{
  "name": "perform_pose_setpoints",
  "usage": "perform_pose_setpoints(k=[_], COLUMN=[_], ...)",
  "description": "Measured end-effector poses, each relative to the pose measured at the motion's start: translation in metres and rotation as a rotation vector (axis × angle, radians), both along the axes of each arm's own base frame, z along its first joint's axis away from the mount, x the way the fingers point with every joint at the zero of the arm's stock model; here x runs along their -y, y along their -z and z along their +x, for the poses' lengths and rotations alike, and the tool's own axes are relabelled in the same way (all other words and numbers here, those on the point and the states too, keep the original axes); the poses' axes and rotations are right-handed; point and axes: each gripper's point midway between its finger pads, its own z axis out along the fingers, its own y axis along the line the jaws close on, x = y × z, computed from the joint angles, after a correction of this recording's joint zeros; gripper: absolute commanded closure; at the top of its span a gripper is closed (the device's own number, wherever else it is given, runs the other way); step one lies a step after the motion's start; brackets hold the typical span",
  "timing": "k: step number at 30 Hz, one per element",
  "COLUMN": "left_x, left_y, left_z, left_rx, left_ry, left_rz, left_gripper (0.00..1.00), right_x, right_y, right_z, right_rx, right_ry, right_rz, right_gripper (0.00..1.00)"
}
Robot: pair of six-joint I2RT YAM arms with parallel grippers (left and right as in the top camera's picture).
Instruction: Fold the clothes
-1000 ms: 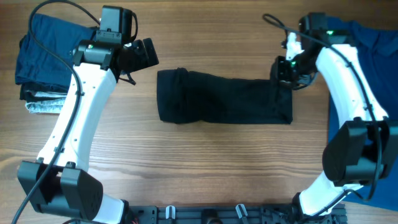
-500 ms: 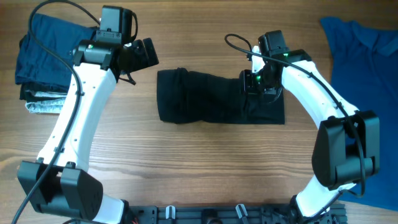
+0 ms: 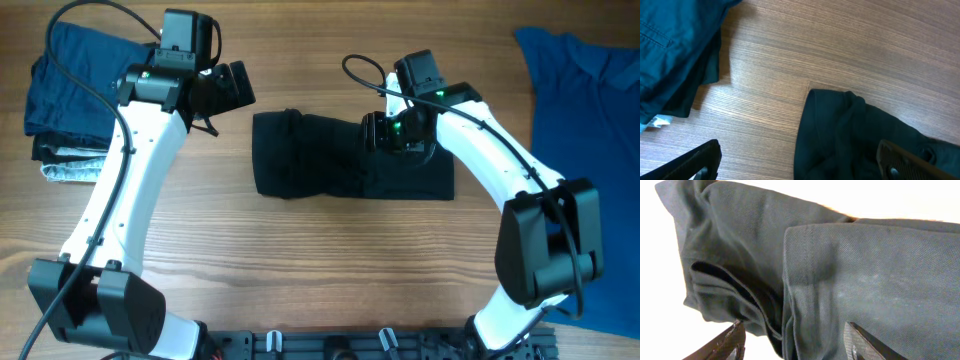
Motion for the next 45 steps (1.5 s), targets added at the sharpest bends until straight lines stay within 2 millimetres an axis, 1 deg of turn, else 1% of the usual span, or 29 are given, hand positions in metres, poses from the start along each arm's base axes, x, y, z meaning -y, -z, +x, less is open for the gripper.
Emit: perform_pose_setpoints(k=[1,2,4,5,6,8,12,14,15,17,20,26,28,30,33,34,38,40,41,43,45], left_x=[0.000,0.000,0.000,0.000,0.000,0.000,0.000,0.000,0.000,0.000,0.000,0.000,0.000,0.000,0.000,0.000,0.000,0.000,0.000,0.000,0.000], left_y=[0.000,0.000,0.000,0.000,0.000,0.000,0.000,0.000,0.000,0.000,0.000,0.000,0.000,0.000,0.000,0.000,0.000,0.000,0.000,0.000,0.000], left_z=[0.000,0.000,0.000,0.000,0.000,0.000,0.000,0.000,0.000,0.000,0.000,0.000,0.000,0.000,0.000,0.000,0.000,0.000,0.000,0.000,0.000], left_rx=[0.001,0.001,0.001,0.001,0.001,0.001,0.000,0.001,0.001,0.001,0.001,0.001,0.001,0.001,0.001,0.001,0.001,0.001,0.001,0.001,0.002], left_ry=[0.000,0.000,0.000,-0.001,-0.001,-0.001,-0.001,-0.001,-0.001,-0.002,-0.001,-0.002,-0.001,-0.001,-0.001,-0.001,-0.001,-0.001,-0.001,-0.001,-0.001], left_rz=[0.000,0.000,0.000,0.000,0.001,0.002,0.002,0.002,0.002,0.002,0.002,0.002,0.002,0.002,0.002,0.002,0.002,0.002,0.002,0.002,0.002], left_gripper=[0.00,0.00,0.00,0.00,0.00,0.00,0.00,0.00,0.00,0.00,0.00,0.00,0.00,0.00,0.00,0.00,0.00,0.00,0.00,0.00,0.00], right_x=[0.003,0.009,0.021,0.022,0.020,0.014,0.003,-0.002,-0.006,-0.016,-0.024,-0.025,-0.025,-0.030,-0.032,-0.031,-0.018,-0.016,-0.016,-0.016,-0.020], right_y=[-0.002,-0.005,-0.004,-0.004,-0.004,0.001,0.029,0.039,0.042,0.045,0.046,0.046,0.043,0.022,-0.021,-0.024,-0.021,-0.016,-0.008,0.014,0.036], right_z=[0.000,0.001,-0.009,-0.012,-0.014,-0.018,-0.030,-0.035,-0.037,-0.041,-0.044,-0.045,-0.045,-0.028,0.006,0.011,0.024,0.029,0.032,0.036,0.043], right_rx=[-0.011,-0.025,-0.083,-0.098,-0.104,-0.110,-0.124,-0.136,-0.138,-0.138,-0.136,-0.138,-0.129,-0.072,0.080,0.104,0.162,0.173,0.167,0.137,0.126], right_ry=[0.005,0.021,0.040,0.042,0.035,0.035,0.072,0.102,0.110,0.104,0.089,0.090,0.047,0.009,-0.005,-0.004,0.035,0.044,0.048,0.059,0.068], right_rz=[0.017,0.027,0.024,0.021,0.022,0.012,0.020,0.032,0.039,0.046,0.048,0.048,0.048,0.079,0.122,0.114,0.031,0.012,0.005,-0.009,-0.009], right_gripper=[0.46,0.56,0.81,0.92,0.93,0.93,0.92,0.92,0.90,0.89,0.89,0.88,0.89,0.89,0.91,0.91,0.90,0.90,0.90,0.90,0.85])
